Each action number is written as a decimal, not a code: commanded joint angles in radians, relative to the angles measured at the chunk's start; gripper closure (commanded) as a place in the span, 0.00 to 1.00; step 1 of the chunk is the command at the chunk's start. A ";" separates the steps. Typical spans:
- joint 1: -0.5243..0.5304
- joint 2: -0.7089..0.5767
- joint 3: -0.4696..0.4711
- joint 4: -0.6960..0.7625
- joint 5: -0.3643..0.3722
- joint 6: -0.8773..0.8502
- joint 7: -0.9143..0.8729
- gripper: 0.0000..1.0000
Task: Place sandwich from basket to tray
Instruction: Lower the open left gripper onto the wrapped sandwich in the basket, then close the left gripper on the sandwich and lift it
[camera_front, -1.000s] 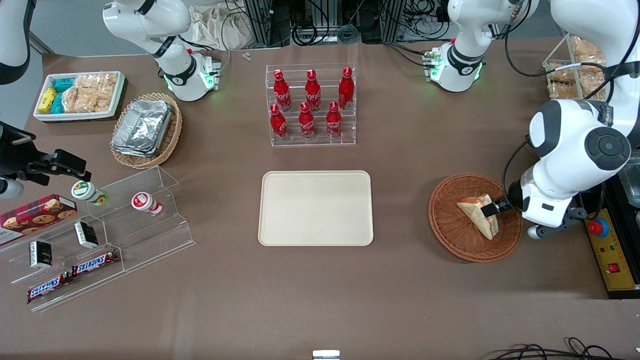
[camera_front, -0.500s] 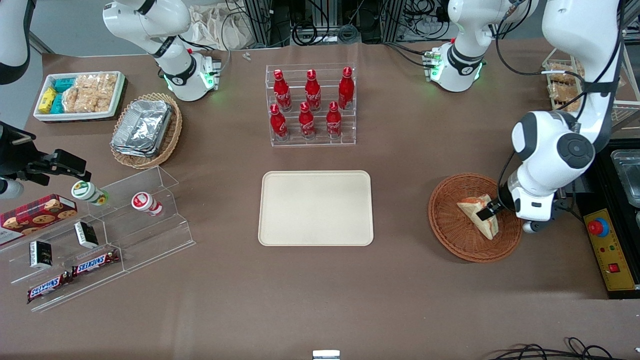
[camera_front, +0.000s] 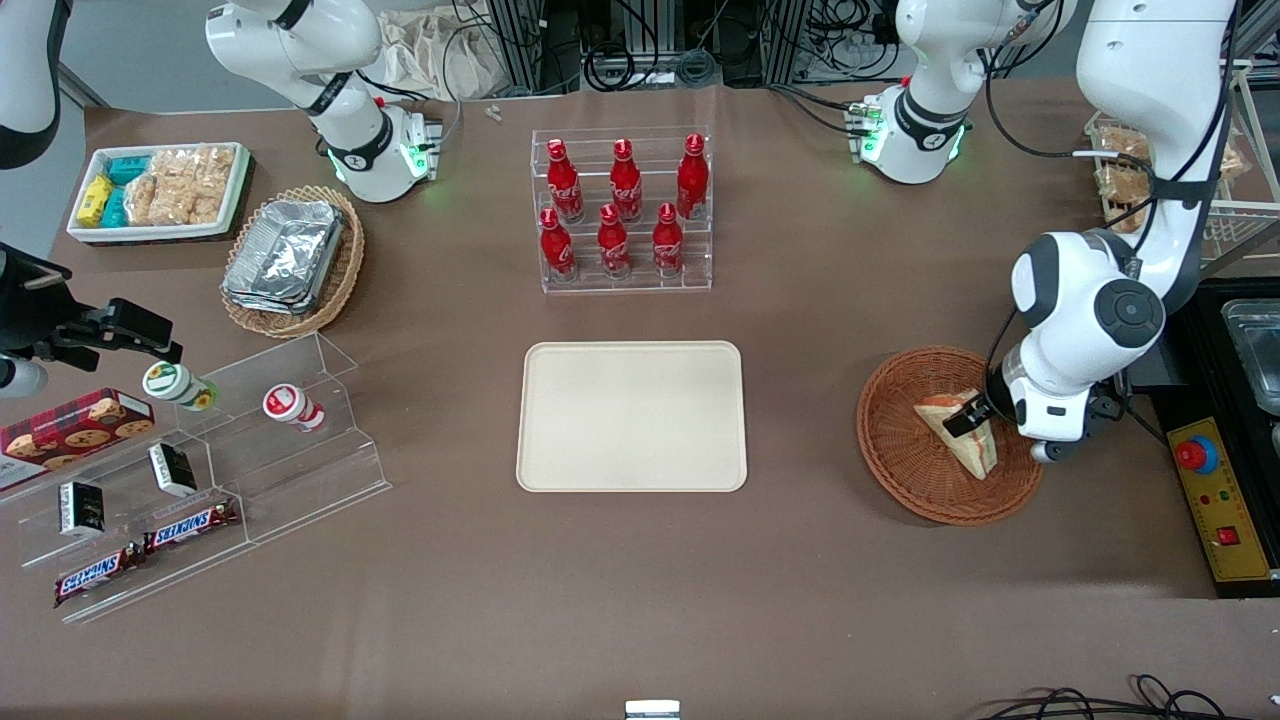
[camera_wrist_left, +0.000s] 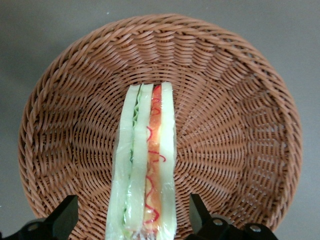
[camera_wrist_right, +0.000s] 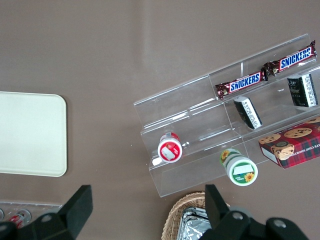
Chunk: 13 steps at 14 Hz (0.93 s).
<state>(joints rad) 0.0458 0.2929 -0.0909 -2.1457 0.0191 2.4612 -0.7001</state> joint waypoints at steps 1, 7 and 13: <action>0.002 0.031 0.000 -0.003 0.016 0.028 -0.030 0.00; -0.026 0.126 -0.001 0.092 0.021 0.035 -0.154 0.50; -0.027 0.118 0.000 0.141 0.021 0.024 -0.179 1.00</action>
<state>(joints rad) 0.0212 0.4009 -0.0910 -2.0505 0.0197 2.4844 -0.8390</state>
